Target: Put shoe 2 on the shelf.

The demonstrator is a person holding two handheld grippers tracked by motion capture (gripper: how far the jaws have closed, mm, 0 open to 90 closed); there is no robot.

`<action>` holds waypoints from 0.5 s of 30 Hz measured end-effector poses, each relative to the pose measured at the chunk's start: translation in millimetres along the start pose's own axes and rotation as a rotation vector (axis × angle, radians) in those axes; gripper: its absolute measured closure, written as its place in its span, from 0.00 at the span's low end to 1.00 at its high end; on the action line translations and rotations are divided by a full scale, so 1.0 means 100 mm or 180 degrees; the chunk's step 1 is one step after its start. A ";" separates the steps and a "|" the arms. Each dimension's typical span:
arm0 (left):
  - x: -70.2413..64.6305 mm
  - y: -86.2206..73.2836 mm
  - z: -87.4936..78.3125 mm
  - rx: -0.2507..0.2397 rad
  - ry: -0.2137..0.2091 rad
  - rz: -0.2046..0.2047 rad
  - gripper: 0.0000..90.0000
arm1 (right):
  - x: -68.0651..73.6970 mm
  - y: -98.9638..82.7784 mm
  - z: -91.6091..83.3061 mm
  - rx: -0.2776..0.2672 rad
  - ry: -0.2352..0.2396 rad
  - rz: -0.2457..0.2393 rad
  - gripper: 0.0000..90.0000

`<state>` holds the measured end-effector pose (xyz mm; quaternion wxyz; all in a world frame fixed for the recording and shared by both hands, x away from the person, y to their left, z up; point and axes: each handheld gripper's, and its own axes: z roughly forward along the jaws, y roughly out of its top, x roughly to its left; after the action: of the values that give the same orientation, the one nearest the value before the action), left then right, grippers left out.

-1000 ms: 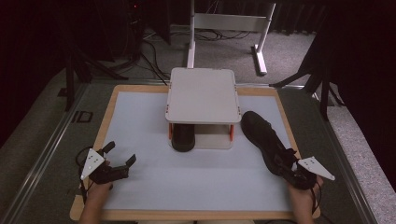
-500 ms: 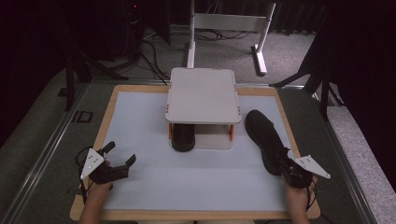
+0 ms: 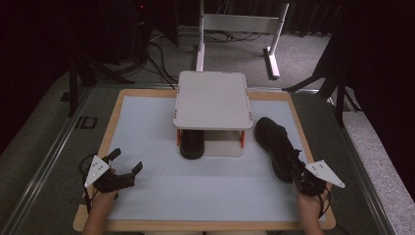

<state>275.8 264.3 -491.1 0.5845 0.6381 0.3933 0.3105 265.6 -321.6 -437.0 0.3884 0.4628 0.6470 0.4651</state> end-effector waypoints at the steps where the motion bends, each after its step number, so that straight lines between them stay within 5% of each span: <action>1: 0.00 0.00 0.00 0.0002 0.0011 -0.0004 0.01 | 0.03 0.01 -0.02 -0.0005 -0.0007 0.0003 0.93; 15: -0.01 0.00 0.00 0.0008 0.0014 0.0014 0.01 | 0.29 0.13 -0.42 -0.0178 0.0053 -0.0009 0.93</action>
<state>275.8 263.6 -491.0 0.5822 0.6390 0.3936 0.3126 221.8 -302.0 -415.6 0.3964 0.4469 0.6377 0.4863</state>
